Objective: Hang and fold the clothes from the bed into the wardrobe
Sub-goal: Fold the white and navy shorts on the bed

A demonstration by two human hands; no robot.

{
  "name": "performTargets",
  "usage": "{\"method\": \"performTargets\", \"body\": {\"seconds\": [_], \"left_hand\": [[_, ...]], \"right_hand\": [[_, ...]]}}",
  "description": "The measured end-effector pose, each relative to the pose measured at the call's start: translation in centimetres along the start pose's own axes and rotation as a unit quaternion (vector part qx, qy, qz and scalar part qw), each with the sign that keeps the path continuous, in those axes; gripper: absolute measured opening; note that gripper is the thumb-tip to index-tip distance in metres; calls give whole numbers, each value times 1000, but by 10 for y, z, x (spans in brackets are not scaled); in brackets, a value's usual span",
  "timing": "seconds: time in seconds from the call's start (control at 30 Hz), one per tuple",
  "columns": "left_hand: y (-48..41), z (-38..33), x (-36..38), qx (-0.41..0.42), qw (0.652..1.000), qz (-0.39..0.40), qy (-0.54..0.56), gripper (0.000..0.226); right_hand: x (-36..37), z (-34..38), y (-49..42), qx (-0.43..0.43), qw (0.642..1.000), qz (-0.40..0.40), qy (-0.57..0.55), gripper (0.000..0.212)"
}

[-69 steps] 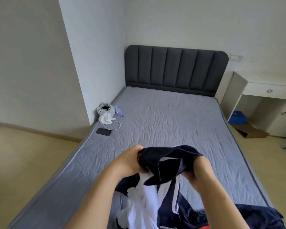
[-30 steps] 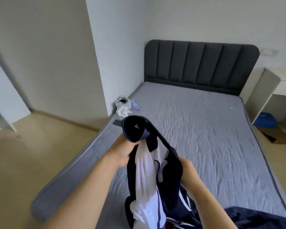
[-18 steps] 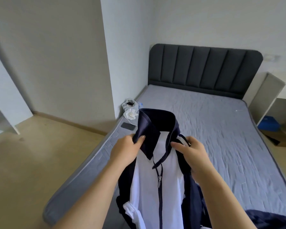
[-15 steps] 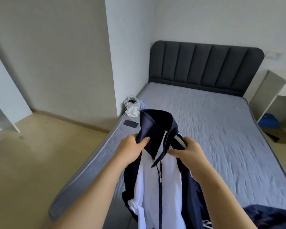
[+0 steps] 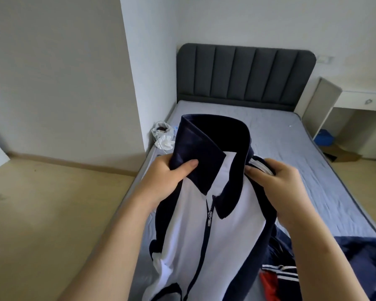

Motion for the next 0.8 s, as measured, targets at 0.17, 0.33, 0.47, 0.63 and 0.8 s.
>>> {"method": "performTargets", "body": {"seconds": [0.17, 0.33, 0.47, 0.63, 0.8], "left_hand": [[-27, 19, -9, -17, 999, 7, -39, 14], [-69, 100, 1, -131, 984, 54, -104, 9], [-145, 147, 3, -189, 975, 16, -118, 11], [-257, 184, -3, -201, 978, -43, -42, 40], [-280, 245, 19, -239, 969, 48, -50, 58]], "right_hand": [[13, -15, -27, 47, 998, 27, -14, 9], [40, -99, -71, 157, 986, 50, -17, 28], [48, -149, -150, 212, 977, 15, -37, 29], [61, -175, -264, 171, 980, 39, -99, 20], [82, -213, -293, 163, 976, 124, -76, 59]]}}
Point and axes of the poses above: each hand's wrist, its own y-axis away from the middle knuckle, its own x-axis out of the palm, z = x × y, the point moved 6 cm from there along -y, towards the middle knuckle, and after that the axes turned 12 degrees about z, right-handed, at the moved point
